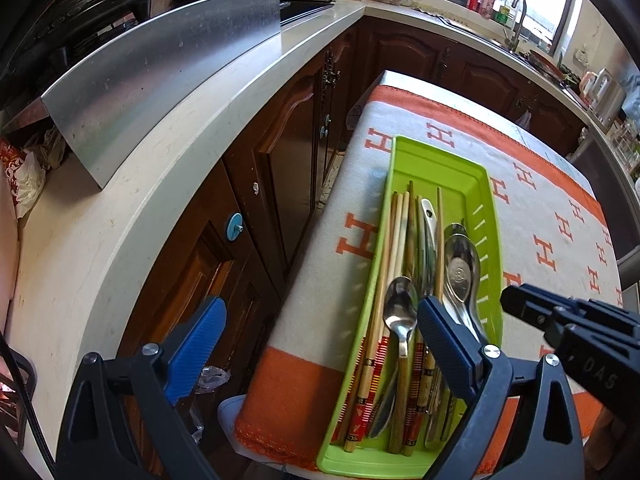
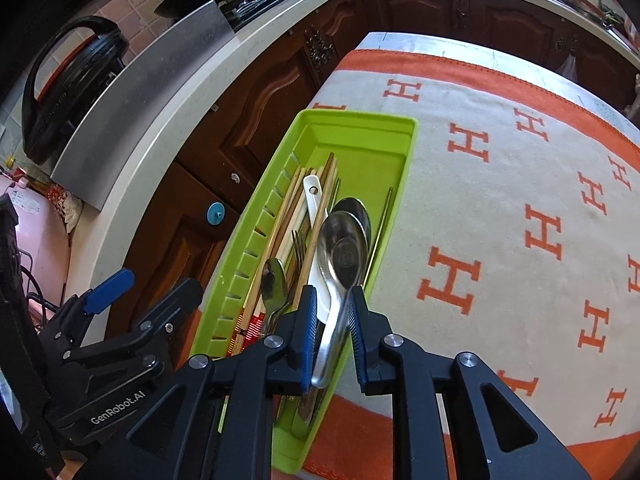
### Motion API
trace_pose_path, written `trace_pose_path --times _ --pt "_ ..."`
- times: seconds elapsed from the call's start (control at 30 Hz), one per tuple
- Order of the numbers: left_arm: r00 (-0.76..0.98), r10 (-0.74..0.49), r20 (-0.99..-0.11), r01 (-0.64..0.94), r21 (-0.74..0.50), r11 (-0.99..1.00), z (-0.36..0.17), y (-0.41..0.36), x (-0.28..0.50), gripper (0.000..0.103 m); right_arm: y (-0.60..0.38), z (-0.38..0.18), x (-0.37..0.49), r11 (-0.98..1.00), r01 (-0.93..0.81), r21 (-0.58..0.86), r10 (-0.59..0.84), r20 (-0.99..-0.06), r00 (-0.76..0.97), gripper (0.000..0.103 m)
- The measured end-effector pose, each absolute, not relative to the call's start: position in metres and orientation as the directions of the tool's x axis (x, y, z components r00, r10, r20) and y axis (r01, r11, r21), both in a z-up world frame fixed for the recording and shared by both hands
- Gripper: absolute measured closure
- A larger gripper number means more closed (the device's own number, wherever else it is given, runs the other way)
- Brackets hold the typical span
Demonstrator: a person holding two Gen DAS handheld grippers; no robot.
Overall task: Organize utensils
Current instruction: 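Lower the large spoon into the tray and open the right tool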
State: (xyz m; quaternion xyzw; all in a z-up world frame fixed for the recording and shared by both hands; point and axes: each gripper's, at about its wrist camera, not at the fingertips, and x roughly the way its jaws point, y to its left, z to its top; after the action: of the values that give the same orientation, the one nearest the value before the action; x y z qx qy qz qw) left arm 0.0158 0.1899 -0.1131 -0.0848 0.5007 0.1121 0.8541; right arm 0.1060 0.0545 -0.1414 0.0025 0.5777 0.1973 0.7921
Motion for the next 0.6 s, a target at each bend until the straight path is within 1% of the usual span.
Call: trace_pose_path --times 0.6 --pt "0.470 0.079 -0.879 -0.191 -0.014 0.981 -0.100 0.138 0.006 0.007 -0.033 -0.122 0.082 0.949 -0.215 0.233 0.296 -0.894 0.337 0.086"
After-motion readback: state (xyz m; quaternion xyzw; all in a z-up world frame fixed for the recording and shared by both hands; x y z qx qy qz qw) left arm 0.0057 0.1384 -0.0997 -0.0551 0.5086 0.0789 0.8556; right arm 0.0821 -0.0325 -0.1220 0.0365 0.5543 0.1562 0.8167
